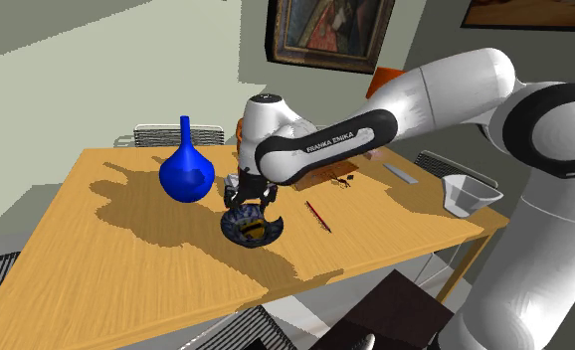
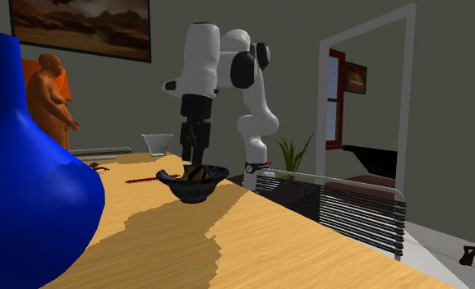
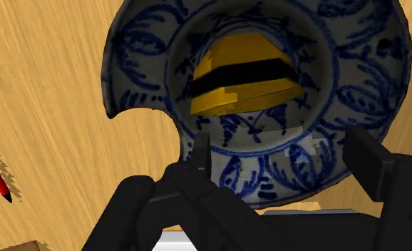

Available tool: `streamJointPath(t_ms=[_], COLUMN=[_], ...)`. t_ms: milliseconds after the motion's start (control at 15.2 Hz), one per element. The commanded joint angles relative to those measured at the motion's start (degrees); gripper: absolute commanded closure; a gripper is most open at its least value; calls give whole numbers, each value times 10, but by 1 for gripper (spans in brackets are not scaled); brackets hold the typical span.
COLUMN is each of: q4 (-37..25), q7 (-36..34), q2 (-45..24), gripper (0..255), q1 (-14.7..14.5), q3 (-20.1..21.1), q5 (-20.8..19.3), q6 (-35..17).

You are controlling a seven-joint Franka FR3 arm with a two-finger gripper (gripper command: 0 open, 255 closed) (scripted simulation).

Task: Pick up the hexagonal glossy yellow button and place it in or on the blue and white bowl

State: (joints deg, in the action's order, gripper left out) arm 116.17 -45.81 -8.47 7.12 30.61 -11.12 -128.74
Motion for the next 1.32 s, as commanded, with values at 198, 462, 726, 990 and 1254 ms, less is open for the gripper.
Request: streamJointPath(t_ms=[198,462,726,990,1254], q4=[205,248,228,215,215], q7=[-426,-869,-900,-918,-918], q2=[126,135,91,62,62], gripper=[0,0,0,0,0], q1=[-2,36,44,47,47], q3=[23,113,108,104,104], q5=[-270,-605,-661,-693,-693], q6=[-226,-184,-174,-167,-167])
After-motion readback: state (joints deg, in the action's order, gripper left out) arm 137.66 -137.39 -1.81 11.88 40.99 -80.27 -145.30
